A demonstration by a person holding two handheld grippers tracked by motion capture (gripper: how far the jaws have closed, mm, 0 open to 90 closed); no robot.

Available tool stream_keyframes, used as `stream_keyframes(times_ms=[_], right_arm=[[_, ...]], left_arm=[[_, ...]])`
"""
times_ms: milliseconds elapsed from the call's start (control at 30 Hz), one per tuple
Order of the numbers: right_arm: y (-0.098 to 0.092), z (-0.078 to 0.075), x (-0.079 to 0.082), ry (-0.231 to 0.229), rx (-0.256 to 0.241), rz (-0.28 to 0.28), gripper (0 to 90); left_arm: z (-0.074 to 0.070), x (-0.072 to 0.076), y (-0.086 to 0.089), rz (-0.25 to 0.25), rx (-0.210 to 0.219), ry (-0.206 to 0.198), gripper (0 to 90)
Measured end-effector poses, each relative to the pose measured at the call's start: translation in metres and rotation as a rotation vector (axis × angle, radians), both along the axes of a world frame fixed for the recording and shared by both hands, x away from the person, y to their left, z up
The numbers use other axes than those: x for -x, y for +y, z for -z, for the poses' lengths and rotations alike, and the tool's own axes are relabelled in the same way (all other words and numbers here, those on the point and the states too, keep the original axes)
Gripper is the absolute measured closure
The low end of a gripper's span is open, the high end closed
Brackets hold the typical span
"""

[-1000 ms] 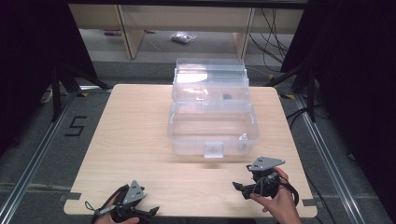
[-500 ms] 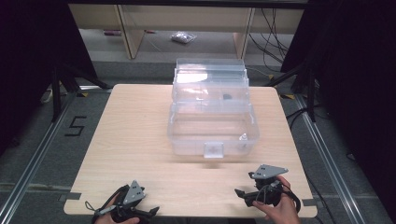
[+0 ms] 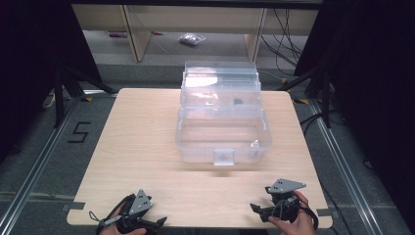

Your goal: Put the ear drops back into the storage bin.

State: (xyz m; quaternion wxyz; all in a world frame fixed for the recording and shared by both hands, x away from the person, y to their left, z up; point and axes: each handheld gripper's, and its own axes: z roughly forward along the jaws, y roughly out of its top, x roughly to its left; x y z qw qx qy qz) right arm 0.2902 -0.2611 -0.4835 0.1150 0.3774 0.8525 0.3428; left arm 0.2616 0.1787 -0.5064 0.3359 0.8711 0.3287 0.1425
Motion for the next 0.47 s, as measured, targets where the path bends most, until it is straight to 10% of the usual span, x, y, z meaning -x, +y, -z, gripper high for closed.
stream_keyframes(times_ms=[467], right_arm=[[0.0022,0.0039,0.0025,-0.019,-0.017,-0.011,19.4]], left_arm=[[0.0005,-0.0001,-0.0003,-0.002,0.006,0.000,15.0]])
